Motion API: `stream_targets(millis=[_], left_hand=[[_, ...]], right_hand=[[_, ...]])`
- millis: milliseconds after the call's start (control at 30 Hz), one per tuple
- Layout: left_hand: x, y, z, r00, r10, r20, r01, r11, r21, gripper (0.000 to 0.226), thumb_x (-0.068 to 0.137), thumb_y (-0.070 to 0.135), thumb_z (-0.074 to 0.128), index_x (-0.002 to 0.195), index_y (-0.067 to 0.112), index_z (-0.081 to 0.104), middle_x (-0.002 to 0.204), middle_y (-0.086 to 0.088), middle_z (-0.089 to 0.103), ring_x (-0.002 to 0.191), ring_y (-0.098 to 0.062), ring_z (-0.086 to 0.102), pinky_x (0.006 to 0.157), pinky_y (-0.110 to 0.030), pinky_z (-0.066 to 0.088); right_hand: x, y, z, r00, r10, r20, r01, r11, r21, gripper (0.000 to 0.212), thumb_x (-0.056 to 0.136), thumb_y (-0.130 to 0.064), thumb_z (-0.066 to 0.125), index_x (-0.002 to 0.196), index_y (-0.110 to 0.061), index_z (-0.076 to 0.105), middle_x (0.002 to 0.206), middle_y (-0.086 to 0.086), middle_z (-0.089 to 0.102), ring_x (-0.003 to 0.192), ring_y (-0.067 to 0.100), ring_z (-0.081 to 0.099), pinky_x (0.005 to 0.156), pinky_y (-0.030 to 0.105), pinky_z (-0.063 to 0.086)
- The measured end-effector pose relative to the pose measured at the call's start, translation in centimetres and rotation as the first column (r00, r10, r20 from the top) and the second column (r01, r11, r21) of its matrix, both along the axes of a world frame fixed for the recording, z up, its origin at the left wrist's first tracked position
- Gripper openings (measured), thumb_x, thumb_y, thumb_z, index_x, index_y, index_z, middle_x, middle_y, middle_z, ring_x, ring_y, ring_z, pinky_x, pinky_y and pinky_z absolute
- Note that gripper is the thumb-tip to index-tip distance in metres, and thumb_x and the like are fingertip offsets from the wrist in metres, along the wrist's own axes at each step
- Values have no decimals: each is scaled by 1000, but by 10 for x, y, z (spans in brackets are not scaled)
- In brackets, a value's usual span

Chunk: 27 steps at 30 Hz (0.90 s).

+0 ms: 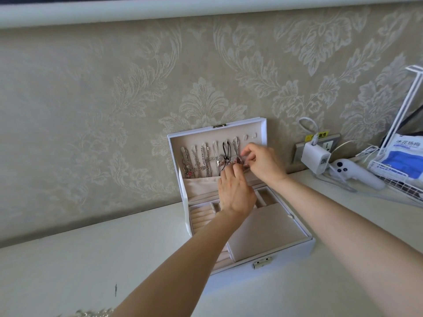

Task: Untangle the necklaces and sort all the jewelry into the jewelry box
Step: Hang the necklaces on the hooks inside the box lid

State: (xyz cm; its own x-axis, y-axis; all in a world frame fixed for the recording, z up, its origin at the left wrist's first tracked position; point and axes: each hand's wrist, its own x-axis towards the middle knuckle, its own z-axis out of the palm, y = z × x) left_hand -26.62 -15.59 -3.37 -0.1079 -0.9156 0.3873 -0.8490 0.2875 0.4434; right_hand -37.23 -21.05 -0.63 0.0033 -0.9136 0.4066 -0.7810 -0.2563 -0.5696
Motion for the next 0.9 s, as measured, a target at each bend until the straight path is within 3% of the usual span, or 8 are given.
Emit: stream_targets(millis=[100,200,333,500,600,667,800,900], left_hand=[[7,5,-5,996,-90,13,91,994,-59,44,73,3,50,117,2,49,119,-16,46,108,-32,44,94,-39,37],[21,12,-10,987,-156,32,159,973,-166,35,70,-1,51,104,4,58,107,-14,56,96,-33,52,79,-42,47],[45,25,-7,999,-50,7,50,976,-211,19,77,0,55,93,9,57,89,-7,60,77,-26,57,58,-34,45],[80,37,-9,965,219,-145,-230,971,-62,23,81,5,56,102,8,47,99,-7,52,89,-24,51,68,-33,42],[94,46,-17,927,348,-141,-346,937,40,29,78,3,53,104,7,42,102,-8,46,93,-27,48,68,-33,39],[99,51,-21,905,408,-120,-382,903,196,28,83,9,49,108,8,36,106,-9,47,96,-31,52,68,-33,38],[105,57,-18,916,365,165,-400,817,415,28,97,30,34,113,7,37,112,-12,61,104,-33,59,74,-33,36],[108,57,-16,916,280,286,-386,807,447,33,100,28,28,116,6,45,122,-14,58,113,-31,55,86,-33,40]], right_hand=[[-4,5,-7,999,-37,-7,37,998,-47,30,76,7,53,92,-14,68,80,3,70,85,26,62,77,37,51],[-7,13,-14,998,-50,-39,46,992,-114,33,77,8,49,94,-11,72,92,6,70,94,28,58,82,37,49],[-14,31,-24,983,-184,19,184,967,-174,34,81,5,49,95,-15,72,98,7,62,89,30,59,70,33,46],[-23,53,-30,966,-253,51,256,964,-69,25,84,-2,54,95,-20,67,93,1,60,88,25,59,62,28,36],[-20,62,-34,969,-241,53,243,969,-35,23,83,-3,56,94,-20,67,94,1,61,90,24,60,64,28,39],[-18,69,-35,949,-314,18,313,950,14,24,84,-6,56,103,-18,64,104,5,60,101,28,56,70,32,42],[-23,82,-36,877,-433,-207,476,841,259,33,91,-20,54,123,-9,53,126,17,47,116,37,48,84,40,44],[-30,85,-39,868,-396,-301,484,808,335,30,95,-27,45,108,-7,63,117,18,55,103,36,57,81,36,46]])
